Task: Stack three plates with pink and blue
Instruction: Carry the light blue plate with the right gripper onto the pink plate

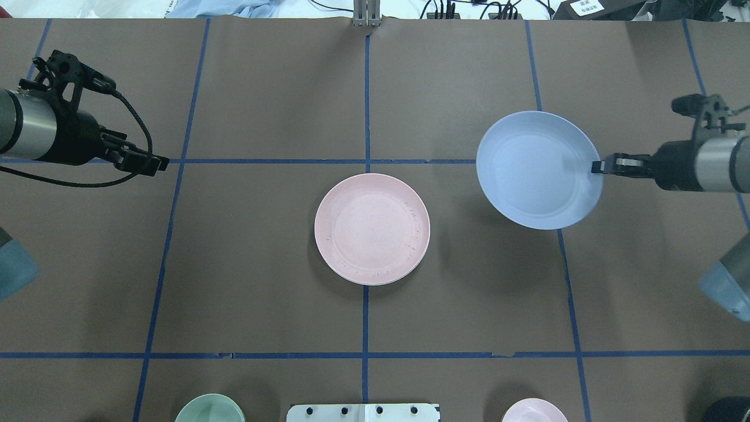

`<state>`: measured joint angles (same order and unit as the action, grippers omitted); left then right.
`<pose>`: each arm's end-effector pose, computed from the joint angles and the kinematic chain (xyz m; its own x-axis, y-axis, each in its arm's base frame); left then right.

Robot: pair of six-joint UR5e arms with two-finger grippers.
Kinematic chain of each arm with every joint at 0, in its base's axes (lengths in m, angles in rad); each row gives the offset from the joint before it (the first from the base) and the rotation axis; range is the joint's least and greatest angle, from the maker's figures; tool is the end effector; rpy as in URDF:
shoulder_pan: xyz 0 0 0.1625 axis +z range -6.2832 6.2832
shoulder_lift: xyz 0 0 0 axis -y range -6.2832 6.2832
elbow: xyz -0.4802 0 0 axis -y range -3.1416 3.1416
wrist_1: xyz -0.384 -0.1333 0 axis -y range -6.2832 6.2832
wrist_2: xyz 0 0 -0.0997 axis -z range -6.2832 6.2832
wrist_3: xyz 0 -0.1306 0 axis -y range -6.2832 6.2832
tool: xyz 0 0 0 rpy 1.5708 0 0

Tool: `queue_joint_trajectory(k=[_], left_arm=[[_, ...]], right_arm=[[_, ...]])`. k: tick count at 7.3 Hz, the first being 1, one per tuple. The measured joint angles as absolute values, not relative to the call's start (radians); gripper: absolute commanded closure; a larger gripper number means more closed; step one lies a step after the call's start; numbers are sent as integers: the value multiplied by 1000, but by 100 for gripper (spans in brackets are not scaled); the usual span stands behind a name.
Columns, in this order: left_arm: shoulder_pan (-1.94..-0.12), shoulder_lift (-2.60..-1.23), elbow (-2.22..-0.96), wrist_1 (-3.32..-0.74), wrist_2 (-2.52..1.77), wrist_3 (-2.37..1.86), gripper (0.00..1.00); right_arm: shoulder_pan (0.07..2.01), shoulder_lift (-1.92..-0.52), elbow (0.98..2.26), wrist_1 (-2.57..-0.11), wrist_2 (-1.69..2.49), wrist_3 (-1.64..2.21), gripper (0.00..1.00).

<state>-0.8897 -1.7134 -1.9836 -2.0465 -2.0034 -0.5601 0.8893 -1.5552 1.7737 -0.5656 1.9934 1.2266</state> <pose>0.2837 -0.4748 0.4107 0.5776 0.5089 -0.6383 -0.0197 0.7903 0.6123 -0.2709 -0.4605 0.5062 0.3588 -0.0463 0.9323 -0.3657 0.9119 0.1860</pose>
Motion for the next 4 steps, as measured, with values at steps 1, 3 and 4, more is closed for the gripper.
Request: queue_joint_trajectory(k=[1,3,4], left_arm=[[-890,-1713,-1983,-2048,-2003,-561,0],[-889,-1713,-1982,-2049,-2003,-561,0],[-889,-1713,-1982,-2049,-2003,-561,0]], right_arm=[[852,-1468,1780,-614,1988,1276,100],[727,-1328,1831,-809,1897,1361,100],[643,-1275,1868,-949,1814,1387,100]])
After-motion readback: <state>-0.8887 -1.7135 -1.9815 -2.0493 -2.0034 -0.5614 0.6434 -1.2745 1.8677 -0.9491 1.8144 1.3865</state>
